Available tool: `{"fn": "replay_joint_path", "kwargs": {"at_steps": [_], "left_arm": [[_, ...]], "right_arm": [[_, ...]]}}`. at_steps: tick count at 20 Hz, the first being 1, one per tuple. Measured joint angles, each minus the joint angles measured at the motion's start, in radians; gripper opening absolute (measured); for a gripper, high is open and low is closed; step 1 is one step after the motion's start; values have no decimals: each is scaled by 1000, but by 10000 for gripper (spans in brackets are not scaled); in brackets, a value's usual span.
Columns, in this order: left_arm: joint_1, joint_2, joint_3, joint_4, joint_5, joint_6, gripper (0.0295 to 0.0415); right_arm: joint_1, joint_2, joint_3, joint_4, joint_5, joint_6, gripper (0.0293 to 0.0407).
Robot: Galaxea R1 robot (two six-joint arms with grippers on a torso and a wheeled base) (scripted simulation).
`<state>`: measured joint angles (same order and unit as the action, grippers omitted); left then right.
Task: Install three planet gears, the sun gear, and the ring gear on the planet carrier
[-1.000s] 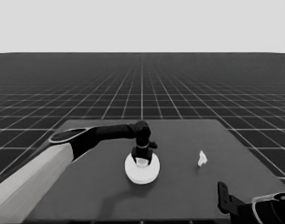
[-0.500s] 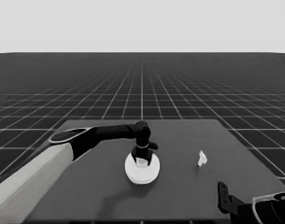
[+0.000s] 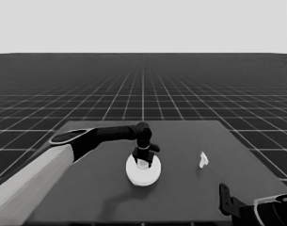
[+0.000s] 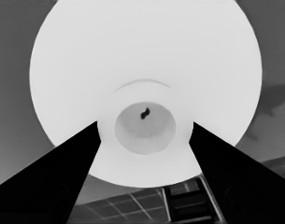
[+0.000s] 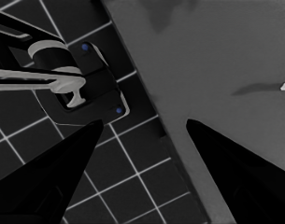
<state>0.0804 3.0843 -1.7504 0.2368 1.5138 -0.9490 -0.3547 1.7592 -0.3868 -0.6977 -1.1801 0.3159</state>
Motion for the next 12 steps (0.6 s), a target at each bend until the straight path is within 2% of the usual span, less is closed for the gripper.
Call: {"fn": "replay_joint_path", "kwargs": {"at_steps": [12], "left_arm": [[1, -1, 0, 0, 0, 105, 348]], "right_arm": [[0, 0, 0, 0, 0, 0, 385]]}}
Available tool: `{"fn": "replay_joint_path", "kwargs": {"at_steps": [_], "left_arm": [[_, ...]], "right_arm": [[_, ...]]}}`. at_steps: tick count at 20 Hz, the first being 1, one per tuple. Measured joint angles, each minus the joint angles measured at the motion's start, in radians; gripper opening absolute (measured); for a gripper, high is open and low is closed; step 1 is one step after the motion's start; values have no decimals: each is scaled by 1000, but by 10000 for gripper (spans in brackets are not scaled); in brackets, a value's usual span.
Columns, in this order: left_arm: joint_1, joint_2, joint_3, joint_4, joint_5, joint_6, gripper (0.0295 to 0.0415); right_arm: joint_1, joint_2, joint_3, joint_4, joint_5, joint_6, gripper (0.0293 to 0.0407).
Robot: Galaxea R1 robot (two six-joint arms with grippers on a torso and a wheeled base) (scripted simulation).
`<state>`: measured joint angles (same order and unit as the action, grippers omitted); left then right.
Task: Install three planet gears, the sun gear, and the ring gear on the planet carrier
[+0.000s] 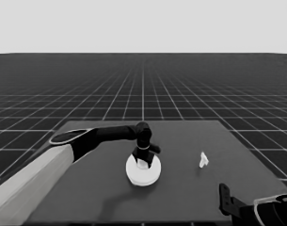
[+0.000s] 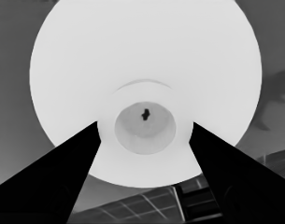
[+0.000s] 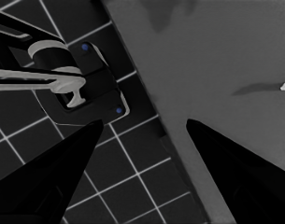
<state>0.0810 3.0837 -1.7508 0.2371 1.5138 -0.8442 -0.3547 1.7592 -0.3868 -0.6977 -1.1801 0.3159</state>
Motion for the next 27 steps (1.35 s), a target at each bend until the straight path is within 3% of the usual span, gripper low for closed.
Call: {"fn": "replay_joint_path", "kwargs": {"at_steps": [2, 3, 5, 12, 15, 22, 23, 24, 25, 27], "left_arm": [[0, 0, 0, 0, 0, 17, 348], [1, 0, 0, 0, 0, 23, 373], [2, 0, 0, 0, -1, 28, 384], [3, 0, 0, 0, -1, 30, 385], [-87, -12, 48, -73, 20, -415, 385], [-109, -12, 53, -92, 26, -524, 385], [-196, -279, 499, -25, -321, -42, 408], [-292, -679, 843, 15, -535, 437, 414], [-347, -959, 1042, 39, -659, 749, 401], [-397, -1206, 1232, 61, -775, 1041, 388]], "right_arm": [[0, 0, 0, 0, 0, 0, 385], [0, 0, 0, 0, 0, 0, 385], [0, 0, 0, 0, 0, 0, 385], [0, 0, 0, 0, 0, 0, 385], [0, 0, 0, 0, 0, 0, 385], [0, 0, 0, 0, 0, 0, 385], [314, 119, -244, 451, -104, 270, 393], [446, 249, -530, 591, -189, 386, 392], [469, 348, -737, 623, -251, 439, 389], [475, 461, -971, 639, -311, 468, 385]]}}
